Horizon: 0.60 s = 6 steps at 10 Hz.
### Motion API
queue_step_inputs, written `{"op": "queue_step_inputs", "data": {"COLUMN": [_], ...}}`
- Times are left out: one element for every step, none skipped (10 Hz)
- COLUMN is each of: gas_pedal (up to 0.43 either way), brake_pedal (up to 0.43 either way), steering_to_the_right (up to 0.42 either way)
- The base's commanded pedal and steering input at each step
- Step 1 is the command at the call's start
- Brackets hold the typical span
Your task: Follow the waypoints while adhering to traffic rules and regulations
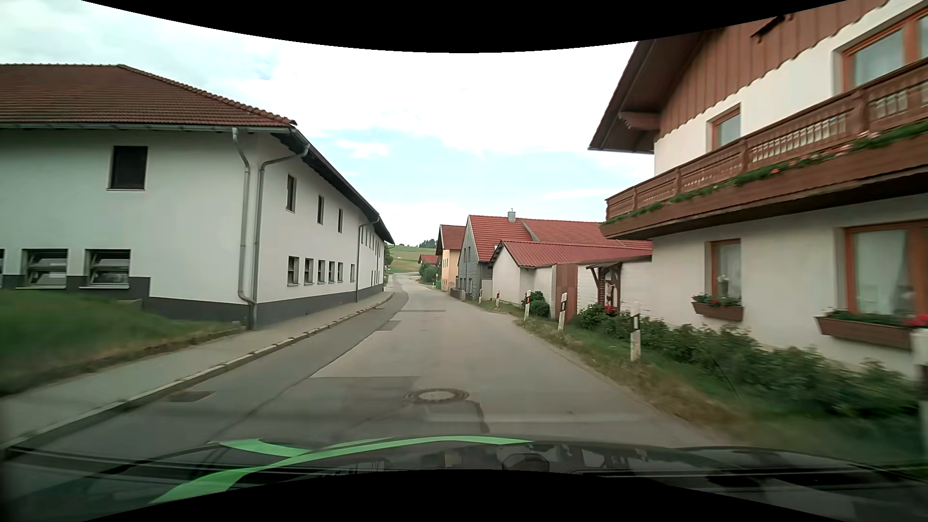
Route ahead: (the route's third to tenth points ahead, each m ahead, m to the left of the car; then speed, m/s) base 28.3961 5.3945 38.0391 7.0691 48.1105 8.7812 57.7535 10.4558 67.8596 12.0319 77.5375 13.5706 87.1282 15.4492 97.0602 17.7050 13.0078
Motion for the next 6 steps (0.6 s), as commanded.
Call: {"op": "queue_step_inputs", "data": {"gas_pedal": [0.157, 0.157, 0.169, 0.169, 0.169, 0.169], "brake_pedal": [0.0, 0.0, 0.0, 0.0, 0.0, 0.0], "steering_to_the_right": [-0.033, -0.033, -0.031, -0.031, -0.03, -0.031]}}
